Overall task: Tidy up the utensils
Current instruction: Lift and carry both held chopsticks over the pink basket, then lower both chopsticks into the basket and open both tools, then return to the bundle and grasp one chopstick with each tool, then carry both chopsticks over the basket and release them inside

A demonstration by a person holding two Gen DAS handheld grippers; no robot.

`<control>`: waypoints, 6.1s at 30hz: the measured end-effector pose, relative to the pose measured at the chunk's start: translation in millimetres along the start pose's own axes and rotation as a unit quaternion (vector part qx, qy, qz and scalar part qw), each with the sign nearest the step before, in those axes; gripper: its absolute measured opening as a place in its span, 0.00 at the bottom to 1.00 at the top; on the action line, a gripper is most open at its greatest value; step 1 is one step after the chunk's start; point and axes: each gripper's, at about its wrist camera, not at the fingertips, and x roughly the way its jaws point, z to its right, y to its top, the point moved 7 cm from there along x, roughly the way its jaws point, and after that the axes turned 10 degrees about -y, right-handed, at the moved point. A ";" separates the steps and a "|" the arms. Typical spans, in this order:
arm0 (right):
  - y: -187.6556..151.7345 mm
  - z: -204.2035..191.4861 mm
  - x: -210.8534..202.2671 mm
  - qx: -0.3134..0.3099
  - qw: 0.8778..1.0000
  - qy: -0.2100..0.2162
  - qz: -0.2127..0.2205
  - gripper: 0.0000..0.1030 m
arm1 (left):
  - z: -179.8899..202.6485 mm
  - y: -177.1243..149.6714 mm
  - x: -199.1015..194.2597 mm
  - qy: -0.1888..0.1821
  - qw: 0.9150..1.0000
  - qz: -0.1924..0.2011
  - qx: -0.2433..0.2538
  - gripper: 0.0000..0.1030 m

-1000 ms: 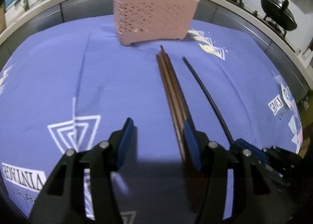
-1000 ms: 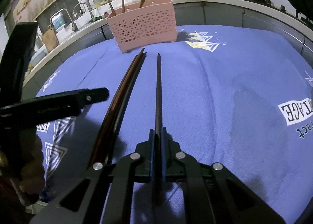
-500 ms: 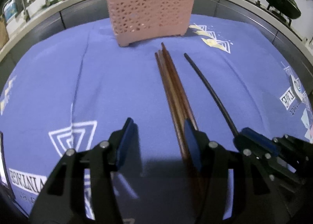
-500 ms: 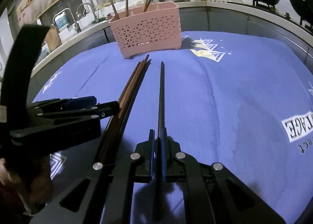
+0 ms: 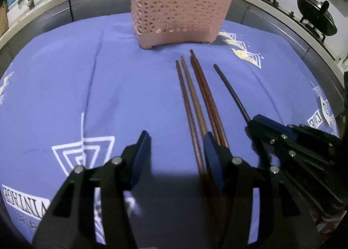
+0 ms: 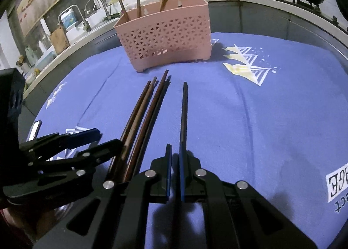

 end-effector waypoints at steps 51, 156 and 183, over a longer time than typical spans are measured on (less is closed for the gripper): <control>305.8 -24.5 -152.6 0.012 0.956 0.062 0.286 0.05 | 20.5 263.4 -232.3 -0.047 0.944 0.312 0.094 0.04; 20.5 -1.9 15.0 -0.004 0.999 0.001 -0.039 0.07 | -33.4 17.4 3.3 0.034 0.997 -0.021 0.058 0.32; 105.6 3.0 -114.3 0.050 0.977 0.124 0.167 0.05 | 8.4 100.8 -141.9 -0.098 0.977 0.177 0.062 0.04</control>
